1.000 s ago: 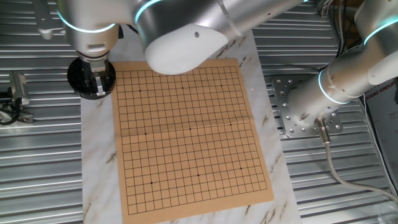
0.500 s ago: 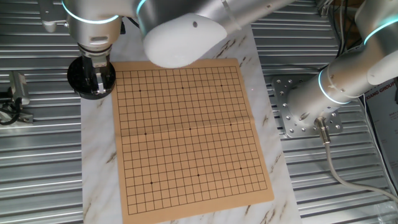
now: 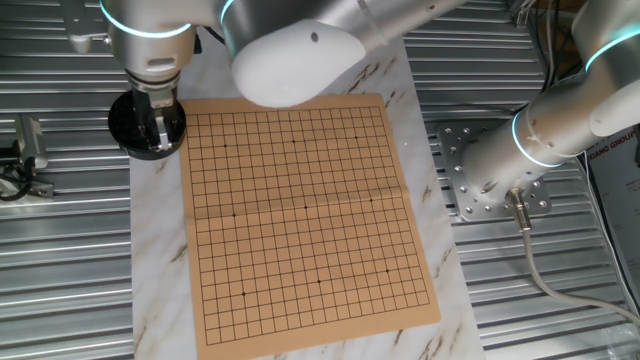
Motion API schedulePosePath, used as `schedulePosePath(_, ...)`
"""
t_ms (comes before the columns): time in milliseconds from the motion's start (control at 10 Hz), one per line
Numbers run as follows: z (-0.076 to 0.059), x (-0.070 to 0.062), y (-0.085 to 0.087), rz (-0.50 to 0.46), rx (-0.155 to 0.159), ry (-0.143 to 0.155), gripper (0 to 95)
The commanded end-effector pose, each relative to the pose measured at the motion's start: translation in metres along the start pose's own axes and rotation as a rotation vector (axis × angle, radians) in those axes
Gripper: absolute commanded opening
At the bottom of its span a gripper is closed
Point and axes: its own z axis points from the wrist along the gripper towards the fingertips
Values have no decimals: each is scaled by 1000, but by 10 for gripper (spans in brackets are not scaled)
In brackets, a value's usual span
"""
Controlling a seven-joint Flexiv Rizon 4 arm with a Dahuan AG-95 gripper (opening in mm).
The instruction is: Play the first move as black on the 3-4 point in the upper right corner of the Go board
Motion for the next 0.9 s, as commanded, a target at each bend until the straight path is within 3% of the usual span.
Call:
schedulePosePath(100, 2, -1, -1, 6, 4, -4, 0)
schedulePosePath(400, 2, -1, -1, 13, 9, -9, 0)
schedulePosePath(900, 5, 8, 3, 40, 48, -25, 0)
